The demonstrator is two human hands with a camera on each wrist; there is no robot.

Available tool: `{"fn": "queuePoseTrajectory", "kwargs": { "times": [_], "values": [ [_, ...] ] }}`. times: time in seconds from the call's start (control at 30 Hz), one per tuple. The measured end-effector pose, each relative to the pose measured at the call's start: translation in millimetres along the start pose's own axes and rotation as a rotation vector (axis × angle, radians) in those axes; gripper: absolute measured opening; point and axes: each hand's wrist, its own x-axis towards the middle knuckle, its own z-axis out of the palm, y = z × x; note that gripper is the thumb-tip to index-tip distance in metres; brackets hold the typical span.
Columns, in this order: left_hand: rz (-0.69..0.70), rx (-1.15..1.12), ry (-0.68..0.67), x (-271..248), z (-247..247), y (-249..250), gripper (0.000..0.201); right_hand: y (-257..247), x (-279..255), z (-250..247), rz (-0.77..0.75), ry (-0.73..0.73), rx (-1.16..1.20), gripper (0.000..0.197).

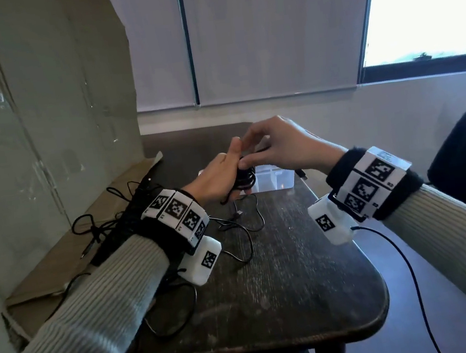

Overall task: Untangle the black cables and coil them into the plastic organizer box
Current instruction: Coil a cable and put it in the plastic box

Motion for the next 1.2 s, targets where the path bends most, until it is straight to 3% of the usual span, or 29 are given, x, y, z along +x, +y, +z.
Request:
{"fn": "queuePoseTrajectory", "kwargs": {
  "times": [0.1,0.27,0.43,0.57,0.67,0.73,0.8,0.93,1.0,1.1,1.2],
  "values": [
    [0.039,-0.012,-0.008,-0.5,1.8,0.4,0.072,3.5,-3.5,6.4,-0.008,-0.069,0.022,0.017],
    [-0.058,-0.059,-0.093,0.6,6.3,1.0,0.069,6.3,-14.9,20.1,-0.011,0.111,-0.050,0.012],
    [-0.046,-0.072,-0.225,3.5,5.5,6.0,0.072,15.5,-17.2,17.6,0.010,0.174,-0.056,0.012],
    [-0.152,-0.069,-0.216,0.3,-1.2,10.0,0.050,21.0,-15.9,2.6,0.005,0.215,-0.051,0.011],
    [-0.216,-0.160,-0.128,-2.2,7.4,8.0,0.068,25.1,-16.4,-4.0,0.010,0.223,-0.051,0.011],
    [-0.244,-0.176,0.014,-2.3,20.4,8.4,0.080,23.8,-17.8,-1.7,-0.007,0.216,-0.065,0.011],
    [-0.231,-0.140,0.173,-0.5,30.9,9.4,0.081,22.0,-19.0,0.3,-0.012,0.221,-0.057,0.011],
    [-0.171,0.072,0.335,6.8,33.7,4.1,0.071,19.1,-25.0,-3.2,0.008,0.216,-0.030,0.011],
    [-0.137,0.227,0.377,10.8,28.8,-0.8,0.065,15.7,-29.9,-8.3,0.057,0.164,-0.048,0.012],
    [-0.153,0.359,0.358,12.1,21.9,-2.6,0.049,10.4,-32.9,-23.2,0.109,-0.031,-0.224,0.024],
    [-0.104,0.451,0.341,8.7,19.3,-3.0,0.052,2.3,-30.1,-39.0,0.053,-0.153,-0.332,0.022]
  ]
}}
